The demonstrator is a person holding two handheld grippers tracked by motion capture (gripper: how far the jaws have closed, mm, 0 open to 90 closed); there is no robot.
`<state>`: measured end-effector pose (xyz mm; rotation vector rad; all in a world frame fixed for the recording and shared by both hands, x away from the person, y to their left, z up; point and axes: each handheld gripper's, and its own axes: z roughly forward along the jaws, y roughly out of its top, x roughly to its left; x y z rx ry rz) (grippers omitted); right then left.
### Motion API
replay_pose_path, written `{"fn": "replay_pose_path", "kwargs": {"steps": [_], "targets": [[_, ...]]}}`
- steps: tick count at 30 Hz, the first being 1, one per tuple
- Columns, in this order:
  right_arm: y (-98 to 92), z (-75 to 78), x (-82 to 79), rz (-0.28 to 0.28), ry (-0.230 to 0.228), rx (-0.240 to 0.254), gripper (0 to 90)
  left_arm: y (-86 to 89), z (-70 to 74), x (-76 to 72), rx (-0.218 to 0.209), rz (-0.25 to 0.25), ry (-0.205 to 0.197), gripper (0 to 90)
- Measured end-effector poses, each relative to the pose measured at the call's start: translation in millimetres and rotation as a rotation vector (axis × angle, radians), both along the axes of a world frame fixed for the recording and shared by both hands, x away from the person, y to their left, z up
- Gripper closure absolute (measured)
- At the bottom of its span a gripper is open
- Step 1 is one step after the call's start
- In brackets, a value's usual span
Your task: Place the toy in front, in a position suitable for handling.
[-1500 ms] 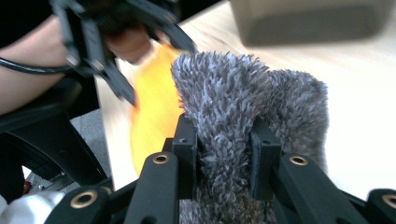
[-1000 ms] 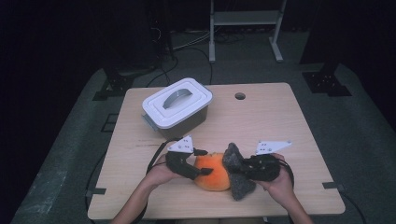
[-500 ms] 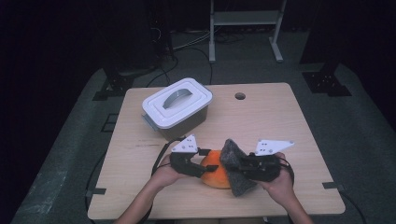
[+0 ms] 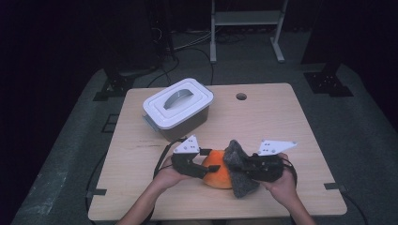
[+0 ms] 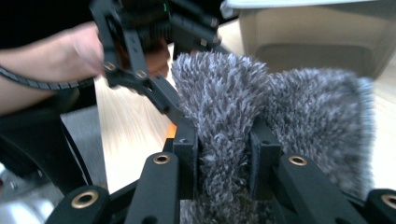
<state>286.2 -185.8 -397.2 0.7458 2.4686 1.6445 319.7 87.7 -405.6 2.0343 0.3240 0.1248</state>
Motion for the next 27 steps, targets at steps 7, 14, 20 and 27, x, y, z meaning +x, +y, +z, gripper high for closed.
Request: {"fn": "replay_pose_path", "kwargs": {"steps": [7,14,20,27], "targets": [[-20.9,-8.4,8.6,-0.067,0.033,0.001,69.0,1.1,-5.0,1.6,0.041,-0.058,0.004,26.7],[-13.6,8.9,-1.0,-0.033,-0.02,0.032,69.0,-4.8,-3.0,0.5,0.02,-0.01,0.015,43.3],[-9.6,-0.7,-0.5,-0.006,-0.01,-0.015,69.1,-0.2,-5.1,3.2,0.023,0.016,0.032,42.0],[-18.8,1.6,0.8,-0.046,0.01,0.016,69.0,0.1,-6.6,5.4,0.002,-0.016,0.054,38.9]]}}
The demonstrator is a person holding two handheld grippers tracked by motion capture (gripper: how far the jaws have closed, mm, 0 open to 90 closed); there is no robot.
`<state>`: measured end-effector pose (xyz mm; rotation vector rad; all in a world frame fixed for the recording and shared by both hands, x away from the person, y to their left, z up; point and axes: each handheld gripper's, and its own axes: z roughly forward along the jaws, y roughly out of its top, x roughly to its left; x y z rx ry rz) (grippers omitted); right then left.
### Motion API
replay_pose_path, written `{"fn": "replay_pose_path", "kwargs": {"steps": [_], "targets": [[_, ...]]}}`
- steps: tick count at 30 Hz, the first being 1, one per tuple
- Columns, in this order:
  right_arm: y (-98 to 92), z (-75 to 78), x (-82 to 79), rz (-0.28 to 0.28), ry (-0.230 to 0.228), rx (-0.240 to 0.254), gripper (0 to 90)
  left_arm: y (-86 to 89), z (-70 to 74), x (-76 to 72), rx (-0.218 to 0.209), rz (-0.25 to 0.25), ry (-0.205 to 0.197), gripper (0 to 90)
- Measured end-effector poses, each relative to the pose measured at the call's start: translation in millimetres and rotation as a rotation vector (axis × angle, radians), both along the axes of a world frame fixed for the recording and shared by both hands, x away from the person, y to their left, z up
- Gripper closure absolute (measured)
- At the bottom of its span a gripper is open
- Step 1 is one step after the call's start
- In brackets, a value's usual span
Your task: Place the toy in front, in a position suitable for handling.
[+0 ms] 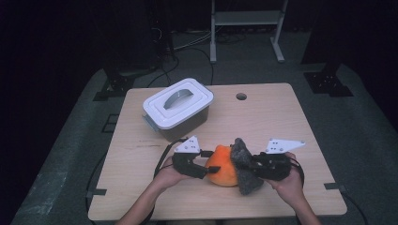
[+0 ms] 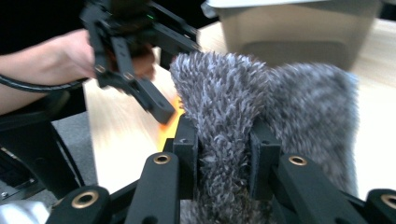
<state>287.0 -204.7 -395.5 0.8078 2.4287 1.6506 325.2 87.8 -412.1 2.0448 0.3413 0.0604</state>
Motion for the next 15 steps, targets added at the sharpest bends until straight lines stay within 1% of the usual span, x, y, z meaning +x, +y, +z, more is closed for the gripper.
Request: {"fn": "replay_pose_path", "kwargs": {"steps": [1,2,3,5,7,9,10,11,13,15], "targets": [[3.3,1.3,-0.8,0.013,-0.004,-0.003,68.8,-0.8,0.6,-0.7,0.001,-0.007,-0.001,38.2],[5.9,1.3,-1.0,0.021,-0.007,-0.012,68.8,-1.8,1.7,-2.4,0.01,-0.019,-0.013,36.2],[8.7,-0.4,-1.0,0.032,-0.011,-0.032,68.8,-2.2,2.2,-3.2,0.013,-0.02,-0.017,34.4],[6.9,-4.5,0.9,0.036,-0.005,-0.027,68.8,-2.1,2.7,-3.3,0.005,-0.025,-0.01,32.9],[0.0,-5.6,3.2,0.007,0.0,-0.028,68.7,-2.2,2.3,-3.5,-0.003,-0.032,-0.01,38.0],[-5.2,-4.5,3.6,-0.02,0.005,-0.024,68.8,-3.5,2.2,-3.9,-0.003,-0.018,-0.015,41.6],[-6.0,-2.7,1.4,-0.029,-0.004,-0.018,68.7,-3.9,2.4,-3.7,-0.002,-0.012,-0.01,42.8],[-4.4,-0.7,-1.1,-0.025,-0.012,-0.014,68.7,-4.1,2.6,-3.5,-0.002,-0.01,-0.007,43.0],[2.5,3.2,-6.2,-0.012,-0.033,-0.016,68.6,-4.6,2.0,-3.8,-0.007,0.009,-0.005,43.1],[10.1,5.8,-9.2,0.019,-0.038,-0.019,68.6,-4.2,1.6,-3.4,-0.005,0.017,0.003,43.1]]}}
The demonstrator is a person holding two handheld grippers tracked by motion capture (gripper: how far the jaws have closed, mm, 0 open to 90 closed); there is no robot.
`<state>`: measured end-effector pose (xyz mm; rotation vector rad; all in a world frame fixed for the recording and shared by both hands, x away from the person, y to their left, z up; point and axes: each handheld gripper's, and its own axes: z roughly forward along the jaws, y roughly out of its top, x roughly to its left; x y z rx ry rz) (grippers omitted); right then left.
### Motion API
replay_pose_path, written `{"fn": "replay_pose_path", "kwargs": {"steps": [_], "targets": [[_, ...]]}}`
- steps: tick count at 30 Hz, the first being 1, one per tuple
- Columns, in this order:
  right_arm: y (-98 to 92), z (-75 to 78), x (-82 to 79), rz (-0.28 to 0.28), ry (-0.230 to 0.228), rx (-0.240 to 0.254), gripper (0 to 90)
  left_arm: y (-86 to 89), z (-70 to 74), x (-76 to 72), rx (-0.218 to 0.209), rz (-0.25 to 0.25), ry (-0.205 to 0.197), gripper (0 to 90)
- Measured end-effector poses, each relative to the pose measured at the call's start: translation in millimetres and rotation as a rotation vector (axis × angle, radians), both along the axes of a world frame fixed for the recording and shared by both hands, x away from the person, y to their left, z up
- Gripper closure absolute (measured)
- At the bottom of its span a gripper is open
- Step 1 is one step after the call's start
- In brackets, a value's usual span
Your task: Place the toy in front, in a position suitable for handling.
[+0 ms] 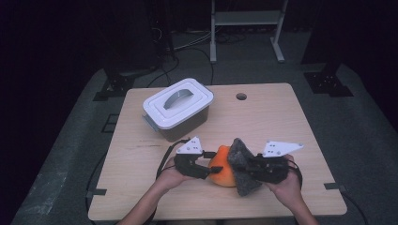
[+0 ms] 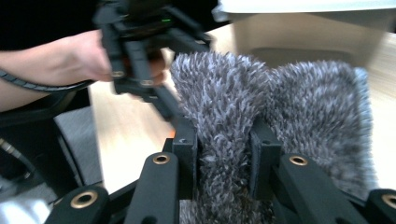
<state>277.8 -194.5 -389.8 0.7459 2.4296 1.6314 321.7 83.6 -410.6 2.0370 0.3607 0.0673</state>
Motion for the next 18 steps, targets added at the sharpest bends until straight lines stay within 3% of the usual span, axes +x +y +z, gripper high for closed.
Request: {"fn": "replay_pose_path", "kwargs": {"steps": [2,5,9,12,16,18], "targets": [[8.0,-2.1,-0.9,0.025,-0.001,-0.022,68.5,1.2,-0.8,0.9,0.002,0.002,0.006,42.8],[4.0,-7.6,2.9,0.036,0.023,-0.013,68.8,3.1,-2.6,2.7,0.001,-0.005,0.005,42.4],[-12.0,-6.4,9.1,-0.04,0.027,0.003,68.5,4.4,-3.3,3.4,0.013,-0.037,-0.001,42.2],[-19.8,-11.9,14.8,-0.06,0.067,0.027,68.4,4.6,-2.1,3.4,0.022,-0.045,0.002,39.4],[-12.1,-15.4,11.7,-0.013,0.083,0.012,68.3,3.4,1.9,4.4,0.014,-0.034,0.048,29.0],[-4.8,-16.5,8.2,0.038,0.103,0.003,68.3,3.0,1.6,3.2,0.027,-0.039,0.038,31.4]]}}
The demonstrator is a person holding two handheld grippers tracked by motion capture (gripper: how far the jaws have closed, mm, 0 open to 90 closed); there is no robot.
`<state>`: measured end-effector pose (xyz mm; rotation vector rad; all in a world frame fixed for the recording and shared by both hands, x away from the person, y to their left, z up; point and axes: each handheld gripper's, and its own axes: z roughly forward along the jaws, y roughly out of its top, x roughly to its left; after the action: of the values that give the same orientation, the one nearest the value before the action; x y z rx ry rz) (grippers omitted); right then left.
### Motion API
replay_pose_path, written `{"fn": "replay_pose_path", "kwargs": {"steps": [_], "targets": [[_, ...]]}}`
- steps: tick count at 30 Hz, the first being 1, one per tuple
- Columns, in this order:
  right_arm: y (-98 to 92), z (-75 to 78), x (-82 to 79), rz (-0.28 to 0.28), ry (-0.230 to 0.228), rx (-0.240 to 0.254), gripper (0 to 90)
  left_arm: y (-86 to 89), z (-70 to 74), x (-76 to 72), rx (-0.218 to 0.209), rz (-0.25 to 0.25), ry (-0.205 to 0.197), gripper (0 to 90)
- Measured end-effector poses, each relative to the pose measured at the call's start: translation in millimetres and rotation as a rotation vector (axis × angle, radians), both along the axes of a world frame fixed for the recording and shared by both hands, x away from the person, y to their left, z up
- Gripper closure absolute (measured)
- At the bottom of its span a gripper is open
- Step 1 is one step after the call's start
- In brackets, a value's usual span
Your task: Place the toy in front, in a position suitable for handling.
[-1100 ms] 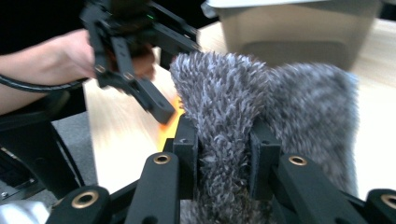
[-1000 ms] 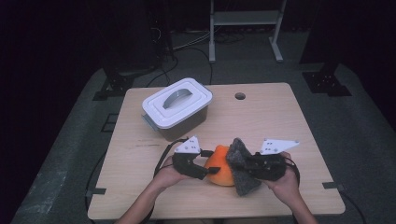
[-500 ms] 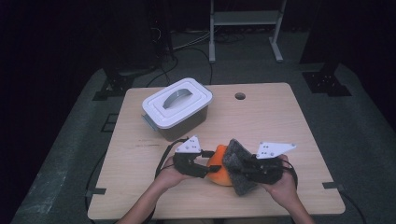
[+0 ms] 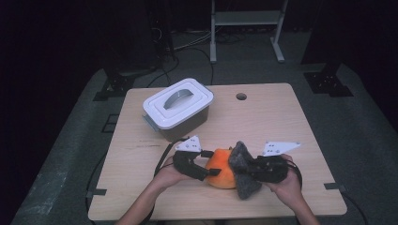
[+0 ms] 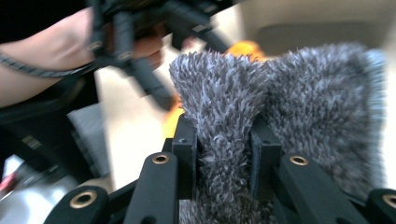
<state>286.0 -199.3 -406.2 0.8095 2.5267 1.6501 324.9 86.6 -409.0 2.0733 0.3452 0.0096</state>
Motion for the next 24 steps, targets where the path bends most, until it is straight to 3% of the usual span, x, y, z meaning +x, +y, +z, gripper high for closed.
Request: {"fn": "replay_pose_path", "kwargs": {"steps": [3,7,11,14,16,18,19,24], "targets": [[9.1,2.2,-4.8,0.063,0.032,0.031,68.0,1.7,-1.0,-0.5,0.011,-0.014,-0.027,34.5],[7.1,11.4,-2.3,0.013,-0.024,0.033,68.1,1.8,-1.2,-2.6,0.026,-0.035,-0.062,36.9],[-5.4,9.4,4.4,-0.055,-0.014,0.045,68.1,3.7,0.1,-1.1,0.036,-0.047,-0.058,35.2],[-0.7,2.9,3.8,-0.035,0.015,0.027,68.3,1.4,3.4,-1.2,0.025,-0.033,-0.032,28.8],[6.5,5.0,0.3,0.005,0.015,0.014,68.4,-1.4,3.6,-3.9,0.043,-0.049,-0.052,29.7],[11.9,10.4,-3.7,0.014,-0.014,-0.006,68.4,-2.4,4.1,-5.1,0.038,-0.04,-0.048,30.5],[12.5,12.0,-4.2,0.017,-0.021,0.008,68.4,-2.9,4.2,-6.0,0.044,-0.047,-0.062,31.3],[3.5,12.5,0.9,-0.013,-0.036,-0.003,68.4,-2.3,3.6,-8.7,0.061,-0.081,-0.098,35.8]]}}
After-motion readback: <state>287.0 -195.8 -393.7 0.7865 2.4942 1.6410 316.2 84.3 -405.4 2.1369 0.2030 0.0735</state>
